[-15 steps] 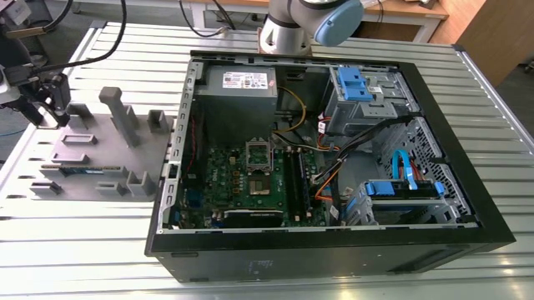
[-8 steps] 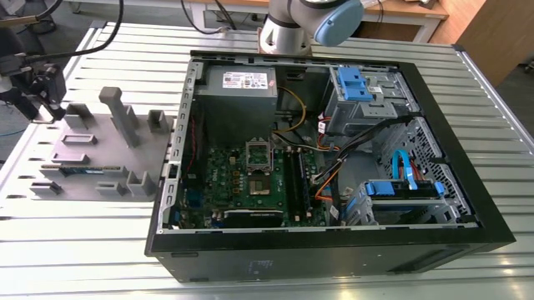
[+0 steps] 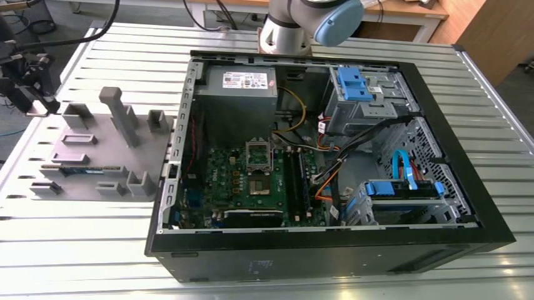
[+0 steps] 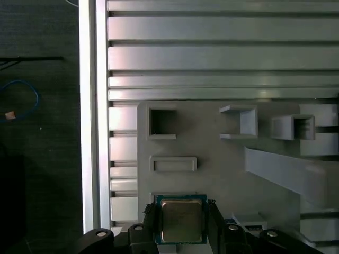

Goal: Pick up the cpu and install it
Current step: 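Pick up the cpu and move it towards the insertion slot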

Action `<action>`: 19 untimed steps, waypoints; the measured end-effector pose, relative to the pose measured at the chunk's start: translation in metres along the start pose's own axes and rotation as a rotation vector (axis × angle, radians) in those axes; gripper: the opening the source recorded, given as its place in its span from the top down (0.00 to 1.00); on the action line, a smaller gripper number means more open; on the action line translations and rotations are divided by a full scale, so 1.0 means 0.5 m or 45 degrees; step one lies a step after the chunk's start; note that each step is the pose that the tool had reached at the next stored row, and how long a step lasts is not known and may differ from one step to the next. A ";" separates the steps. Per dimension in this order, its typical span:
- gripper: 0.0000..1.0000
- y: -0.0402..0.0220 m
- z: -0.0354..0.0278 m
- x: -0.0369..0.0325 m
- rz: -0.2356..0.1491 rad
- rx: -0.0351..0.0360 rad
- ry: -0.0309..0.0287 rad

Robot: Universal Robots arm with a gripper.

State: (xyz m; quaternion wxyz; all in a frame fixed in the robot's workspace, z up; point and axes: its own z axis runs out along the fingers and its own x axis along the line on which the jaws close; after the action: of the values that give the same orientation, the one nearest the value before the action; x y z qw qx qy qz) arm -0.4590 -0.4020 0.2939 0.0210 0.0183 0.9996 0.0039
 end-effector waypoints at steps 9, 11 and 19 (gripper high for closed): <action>0.53 0.000 -0.033 -0.001 0.000 0.0000 0.0001; 0.53 0.000 -0.039 -0.002 0.000 0.0000 0.0000; 0.53 0.000 -0.060 -0.003 0.000 0.0000 0.0001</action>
State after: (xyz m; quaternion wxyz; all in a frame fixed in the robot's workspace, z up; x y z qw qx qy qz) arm -0.4590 -0.4020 0.3237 0.0209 0.0183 0.9996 0.0038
